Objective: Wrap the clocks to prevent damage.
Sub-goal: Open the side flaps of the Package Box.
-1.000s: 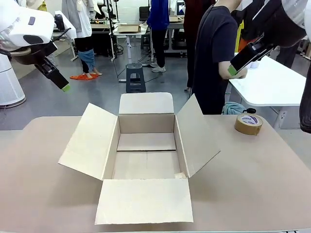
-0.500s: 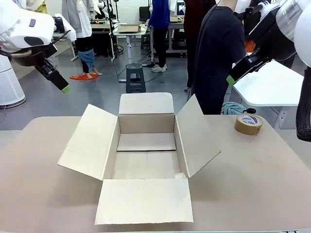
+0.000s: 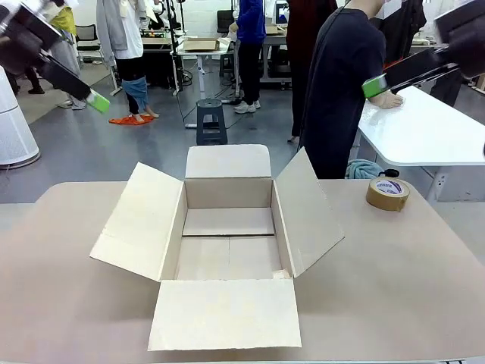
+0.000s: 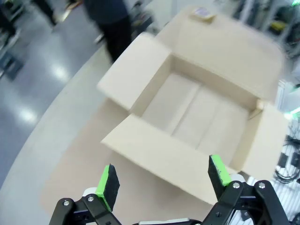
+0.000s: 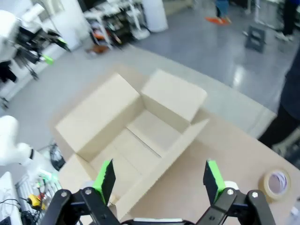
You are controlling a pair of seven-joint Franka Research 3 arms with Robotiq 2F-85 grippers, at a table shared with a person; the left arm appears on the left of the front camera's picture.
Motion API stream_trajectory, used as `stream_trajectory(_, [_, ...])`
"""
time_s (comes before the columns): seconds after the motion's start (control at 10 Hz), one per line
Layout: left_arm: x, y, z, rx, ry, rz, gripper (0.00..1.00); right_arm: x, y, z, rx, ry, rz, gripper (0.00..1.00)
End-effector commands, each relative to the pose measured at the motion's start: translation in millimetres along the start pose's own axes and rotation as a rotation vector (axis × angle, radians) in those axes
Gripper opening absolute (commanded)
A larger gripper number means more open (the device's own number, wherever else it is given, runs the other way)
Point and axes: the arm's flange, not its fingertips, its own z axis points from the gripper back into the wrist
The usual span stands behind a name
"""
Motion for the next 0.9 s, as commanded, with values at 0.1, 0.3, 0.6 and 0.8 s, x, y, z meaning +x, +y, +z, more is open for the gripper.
stream_trajectory(0.1, [-26,35,17,-0.179,-0.074,-0.021,1.0,-26,-21,30,0.138,-0.124,0.004,1.0])
stream_trajectory(0.3, [-55,60,35,-0.188,-0.176,-0.003,1.0,-48,-38,46,0.083,-0.15,-0.015,1.0])
stream_trajectory(0.6, [-85,71,54,-0.215,-0.266,-0.02,1.0,-74,-55,53,0.053,-0.136,0.024,1.0])
stream_trajectory(0.8, [-86,64,50,-0.192,-0.218,-0.005,1.0,-81,-60,58,0.046,-0.119,0.037,1.0])
